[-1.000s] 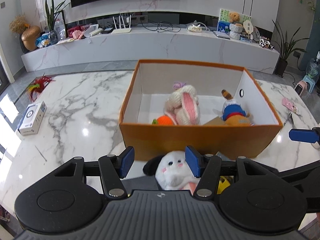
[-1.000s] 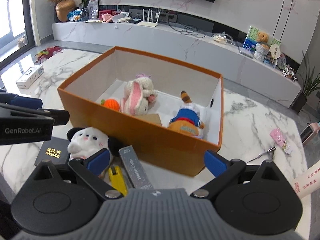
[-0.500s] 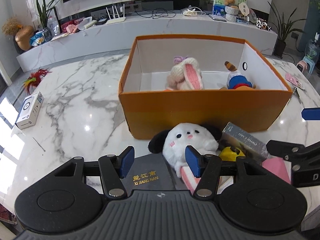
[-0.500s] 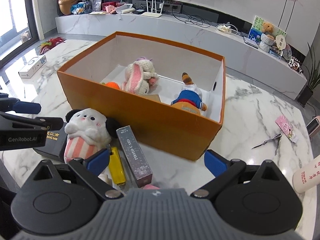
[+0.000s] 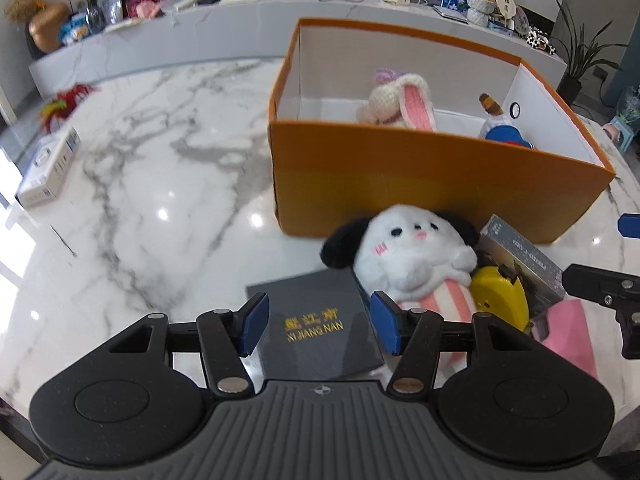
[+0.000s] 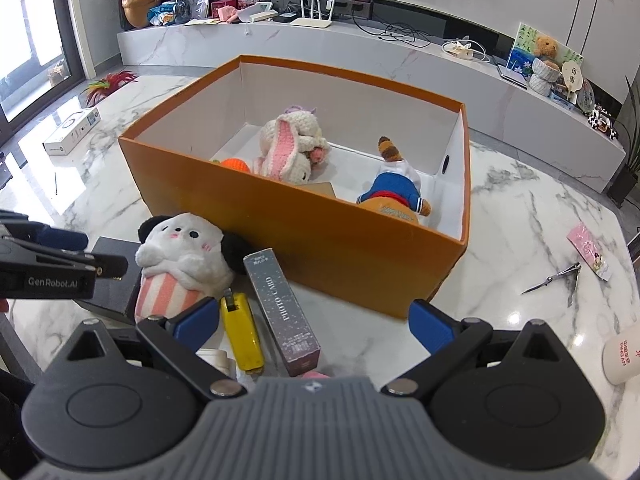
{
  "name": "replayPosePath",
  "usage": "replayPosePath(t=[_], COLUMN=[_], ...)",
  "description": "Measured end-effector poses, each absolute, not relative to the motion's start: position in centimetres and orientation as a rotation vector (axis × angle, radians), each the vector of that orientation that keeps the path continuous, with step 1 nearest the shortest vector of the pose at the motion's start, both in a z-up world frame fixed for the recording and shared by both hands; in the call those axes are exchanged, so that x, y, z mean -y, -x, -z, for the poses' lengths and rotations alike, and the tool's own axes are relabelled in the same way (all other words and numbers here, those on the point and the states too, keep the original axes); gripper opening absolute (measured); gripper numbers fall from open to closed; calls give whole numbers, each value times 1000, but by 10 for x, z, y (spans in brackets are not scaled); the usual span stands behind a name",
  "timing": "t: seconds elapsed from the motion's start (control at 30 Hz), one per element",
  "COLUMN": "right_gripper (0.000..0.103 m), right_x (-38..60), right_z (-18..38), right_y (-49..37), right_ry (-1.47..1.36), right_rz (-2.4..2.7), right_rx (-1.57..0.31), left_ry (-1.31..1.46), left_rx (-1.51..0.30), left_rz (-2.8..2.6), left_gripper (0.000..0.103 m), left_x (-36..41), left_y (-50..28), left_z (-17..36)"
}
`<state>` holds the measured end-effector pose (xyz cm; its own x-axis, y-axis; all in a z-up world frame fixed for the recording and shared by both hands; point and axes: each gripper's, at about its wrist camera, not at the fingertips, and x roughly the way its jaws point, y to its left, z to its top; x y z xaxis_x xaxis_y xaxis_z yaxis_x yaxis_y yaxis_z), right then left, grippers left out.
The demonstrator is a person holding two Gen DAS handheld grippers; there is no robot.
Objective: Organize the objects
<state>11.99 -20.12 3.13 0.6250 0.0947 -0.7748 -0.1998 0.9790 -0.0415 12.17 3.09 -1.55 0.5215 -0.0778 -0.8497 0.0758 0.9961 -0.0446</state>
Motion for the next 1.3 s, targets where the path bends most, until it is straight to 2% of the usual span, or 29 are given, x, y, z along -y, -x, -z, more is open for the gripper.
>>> replayPosePath(t=[0.2,0.27,0.57,0.67,0.8,1.1,1.3], right_gripper=[101,101,101,101,101,101,101], right_x=[201,201,202,202,202,200,200], right_z=[-31,-30,-28,-28,-28,-25,-23], right_y=[-120,-121,-121,-121,-121,-122,-121], right_ry=[127,127,128,127,128,134,138], right_rz=[-170,-170,-172,-175,-176,-175,-173], right_rx=[-881,-882,-886,-886,-887,-893,-898], left_ry=[55,34,-27,-13,41,27,20], left_rx=[-1072,-1064,-1067,-1084,-1103,-1114,-1123], left_rz=[121,113,84,76,92,83,42], left_gripper=[66,70,74,79,81,92,94], left_x=[-33,-31,-33,-38,-44,-37,-33], left_y=[-124,-124,-123,-124,-127,-130,-135], left_z=[25,26,28,31,32,38,50])
